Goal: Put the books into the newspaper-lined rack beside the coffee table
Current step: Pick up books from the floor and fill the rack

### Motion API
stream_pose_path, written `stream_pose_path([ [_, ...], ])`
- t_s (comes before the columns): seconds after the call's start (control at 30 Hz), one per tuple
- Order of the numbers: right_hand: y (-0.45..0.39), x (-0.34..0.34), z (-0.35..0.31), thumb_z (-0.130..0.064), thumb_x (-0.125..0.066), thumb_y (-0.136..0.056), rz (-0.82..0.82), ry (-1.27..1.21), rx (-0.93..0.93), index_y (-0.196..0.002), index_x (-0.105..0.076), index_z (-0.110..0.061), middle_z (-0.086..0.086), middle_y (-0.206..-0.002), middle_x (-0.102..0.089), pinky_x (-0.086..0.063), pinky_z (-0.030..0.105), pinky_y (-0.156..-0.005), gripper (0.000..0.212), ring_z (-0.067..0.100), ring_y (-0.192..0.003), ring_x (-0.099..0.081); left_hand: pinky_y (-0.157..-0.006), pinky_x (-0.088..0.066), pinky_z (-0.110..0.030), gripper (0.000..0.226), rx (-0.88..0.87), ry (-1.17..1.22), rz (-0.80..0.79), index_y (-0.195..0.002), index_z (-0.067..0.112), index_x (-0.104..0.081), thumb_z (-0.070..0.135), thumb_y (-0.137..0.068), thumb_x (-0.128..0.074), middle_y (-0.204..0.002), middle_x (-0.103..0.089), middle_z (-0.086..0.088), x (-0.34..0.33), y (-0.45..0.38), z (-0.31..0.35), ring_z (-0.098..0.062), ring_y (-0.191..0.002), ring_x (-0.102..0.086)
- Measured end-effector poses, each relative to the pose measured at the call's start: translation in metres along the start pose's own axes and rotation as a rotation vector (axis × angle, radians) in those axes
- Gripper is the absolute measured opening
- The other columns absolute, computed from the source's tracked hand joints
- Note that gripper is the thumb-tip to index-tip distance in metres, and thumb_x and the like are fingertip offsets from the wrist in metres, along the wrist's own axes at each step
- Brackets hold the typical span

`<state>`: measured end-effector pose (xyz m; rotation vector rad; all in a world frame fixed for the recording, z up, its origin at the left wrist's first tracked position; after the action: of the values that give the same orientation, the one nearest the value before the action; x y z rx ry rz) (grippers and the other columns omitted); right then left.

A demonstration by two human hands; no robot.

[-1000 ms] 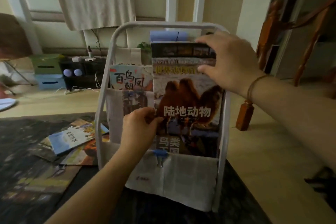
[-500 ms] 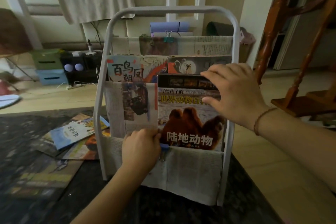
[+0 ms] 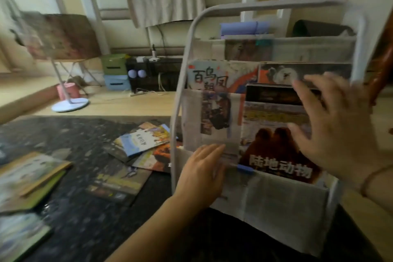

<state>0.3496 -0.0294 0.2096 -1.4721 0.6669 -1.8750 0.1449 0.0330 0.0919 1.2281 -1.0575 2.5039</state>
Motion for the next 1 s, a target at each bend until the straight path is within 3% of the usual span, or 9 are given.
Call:
stream_pose_path([
  [0.07, 0.006, 0.000, -0.037, -0.032, -0.065, -0.077, 0.080, -0.136, 0.088, -0.139, -0.046, -0.006, 0.022, -0.138, -0.041, -0.026, 0.063, -0.107, 0.070, 0.045, -0.131, -0.035, -0.107, -0.026, -0.007, 0.040, -0.023, -0.009, 0.103, -0.133, 0.018, -0.059, 0.026, -0.094, -0.058, -0.134, -0.059, 0.005, 0.020, 0.020, -0.028, -0.005, -0.124, -0.049],
  [0.13, 0.011, -0.007, -0.081, -0.034, -0.062, -0.081, 0.070, -0.274, 0.200, -0.137, -0.046, -0.009, 0.021, -0.138, -0.043, -0.027, 0.060, -0.110, 0.064, 0.042, -0.133, -0.036, -0.107, -0.040, -0.022, 0.037, 0.030, -0.034, 0.134, -0.128, 0.015, -0.063, 0.027, -0.093, -0.056, -0.131, -0.062, 0.002, 0.036, 0.041, -0.073, -0.012, -0.121, -0.055],
  [0.23, 0.021, -0.031, -0.151, -0.039, -0.053, -0.090, -0.033, -0.481, 0.355, -0.137, -0.046, -0.014, 0.014, -0.140, -0.045, -0.031, 0.049, -0.112, 0.053, 0.034, -0.134, -0.040, -0.108, -0.042, -0.032, 0.041, 0.307, -0.167, -0.070, -0.133, 0.020, -0.059, 0.035, -0.096, -0.054, -0.140, -0.055, 0.004, 0.049, 0.074, -0.144, -0.016, -0.128, -0.052],
  [0.33, 0.030, -0.065, -0.222, -0.060, -0.030, -0.096, -0.361, -0.630, 0.425, -0.143, -0.040, -0.026, -0.001, -0.147, -0.042, -0.039, 0.040, -0.109, 0.059, 0.020, -0.135, -0.041, -0.117, -0.028, -0.034, 0.056, 0.522, -0.355, -0.389, -0.146, 0.020, -0.041, 0.049, -0.098, -0.045, -0.159, -0.030, 0.000, 0.047, 0.114, -0.201, -0.021, -0.144, -0.031],
  [0.47, 0.054, -0.119, -0.297, -0.079, 0.003, -0.063, -0.902, -0.662, 0.399, -0.154, -0.014, -0.031, -0.015, -0.160, -0.010, -0.014, 0.022, -0.117, 0.105, 0.005, -0.146, -0.008, -0.122, -0.008, -0.043, 0.065, 0.542, -0.416, -0.614, -0.157, 0.025, -0.014, 0.053, -0.101, -0.033, -0.165, -0.003, 0.004, 0.041, 0.147, -0.227, -0.017, -0.152, -0.004],
  [0.57, 0.058, -0.153, -0.325, -0.079, -0.012, -0.075, -1.015, -0.701, 0.277, -0.154, -0.017, -0.024, -0.009, -0.161, -0.011, -0.012, 0.026, -0.120, 0.097, 0.007, -0.147, -0.006, -0.121, -0.006, -0.044, 0.061, 0.504, -0.423, -0.600, -0.157, 0.028, -0.014, 0.050, -0.103, -0.031, -0.165, -0.003, 0.006, 0.046, 0.152, -0.227, -0.015, -0.152, -0.004],
  [0.67, 0.056, -0.177, -0.339, -0.053, -0.042, -0.097, -1.036, -0.641, 0.207, -0.155, -0.017, -0.018, -0.005, -0.162, -0.009, -0.009, 0.029, -0.121, 0.072, 0.011, -0.149, -0.003, -0.122, -0.006, -0.042, 0.058, 0.495, -0.411, -0.613, -0.156, 0.028, -0.016, 0.046, -0.103, -0.032, -0.165, -0.007, 0.005, 0.050, 0.153, -0.227, -0.014, -0.152, -0.006],
  [0.83, 0.063, -0.190, -0.360, -0.044, -0.042, -0.100, -1.092, -0.619, 0.057, -0.153, -0.021, -0.014, 0.002, -0.162, -0.012, -0.010, 0.033, -0.121, 0.065, 0.017, -0.150, -0.004, -0.122, -0.010, -0.039, 0.059, 0.451, -0.452, -0.632, -0.156, 0.024, -0.017, 0.043, -0.103, -0.034, -0.165, -0.010, 0.001, 0.057, 0.165, -0.216, -0.016, -0.151, -0.010],
  [1.0, 0.074, -0.185, -0.379, -0.023, -0.046, -0.098, -1.007, -0.928, -0.398, -0.145, -0.042, -0.015, 0.006, -0.153, -0.037, -0.025, 0.032, -0.116, 0.047, 0.021, -0.142, -0.031, -0.121, -0.013, -0.037, 0.061, 0.387, -0.502, -0.673, -0.157, 0.019, -0.016, 0.042, -0.103, -0.034, -0.164, -0.013, -0.005, 0.064, 0.182, -0.193, -0.019, -0.150, -0.016],
])
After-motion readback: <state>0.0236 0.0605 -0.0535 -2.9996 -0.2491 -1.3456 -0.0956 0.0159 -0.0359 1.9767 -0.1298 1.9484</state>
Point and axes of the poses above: each hand's wrist, its own y-axis away from the middle knuckle, its own x-axis out of the back of the hand, z = x × y, the point moved 6 cm from there along -y, towards the middle knuckle
